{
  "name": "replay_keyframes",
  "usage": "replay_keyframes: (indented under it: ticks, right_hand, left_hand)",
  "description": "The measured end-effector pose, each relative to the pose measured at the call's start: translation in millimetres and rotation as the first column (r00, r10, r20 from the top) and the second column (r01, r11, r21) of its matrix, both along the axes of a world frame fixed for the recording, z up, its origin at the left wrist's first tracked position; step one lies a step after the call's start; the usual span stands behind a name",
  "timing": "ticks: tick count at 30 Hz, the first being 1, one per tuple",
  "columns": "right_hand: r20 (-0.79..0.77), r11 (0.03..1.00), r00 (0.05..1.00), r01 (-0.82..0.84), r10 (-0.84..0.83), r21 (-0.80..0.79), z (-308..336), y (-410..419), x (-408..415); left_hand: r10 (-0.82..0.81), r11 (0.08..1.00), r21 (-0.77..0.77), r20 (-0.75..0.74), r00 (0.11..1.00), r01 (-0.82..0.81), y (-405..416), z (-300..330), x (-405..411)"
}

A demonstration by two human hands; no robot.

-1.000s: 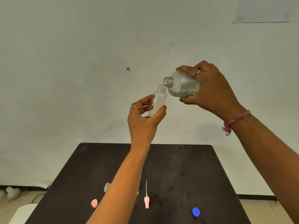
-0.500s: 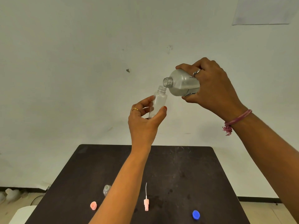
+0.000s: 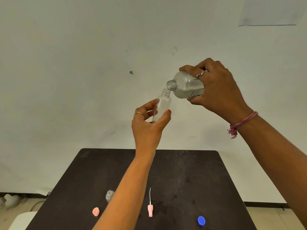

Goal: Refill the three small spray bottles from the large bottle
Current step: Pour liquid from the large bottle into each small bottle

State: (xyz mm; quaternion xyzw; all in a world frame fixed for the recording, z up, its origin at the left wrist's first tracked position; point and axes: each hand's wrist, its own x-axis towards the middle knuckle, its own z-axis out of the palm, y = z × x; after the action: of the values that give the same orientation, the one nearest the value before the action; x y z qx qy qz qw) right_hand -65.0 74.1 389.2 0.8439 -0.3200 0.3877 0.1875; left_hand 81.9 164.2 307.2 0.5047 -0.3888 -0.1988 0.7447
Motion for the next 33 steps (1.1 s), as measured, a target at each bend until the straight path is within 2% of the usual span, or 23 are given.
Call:
replay_keyframes:
  ticks: [33]
  right_hand:
    - [-0.031, 0.998, 0.999, 0.009, -0.011, -0.061, -1.0, -8.2, 6.8]
  left_hand:
    - [-0.007, 1.000, -0.002, -0.045, 0.999, 0.007, -4.3, -4.0, 2.7]
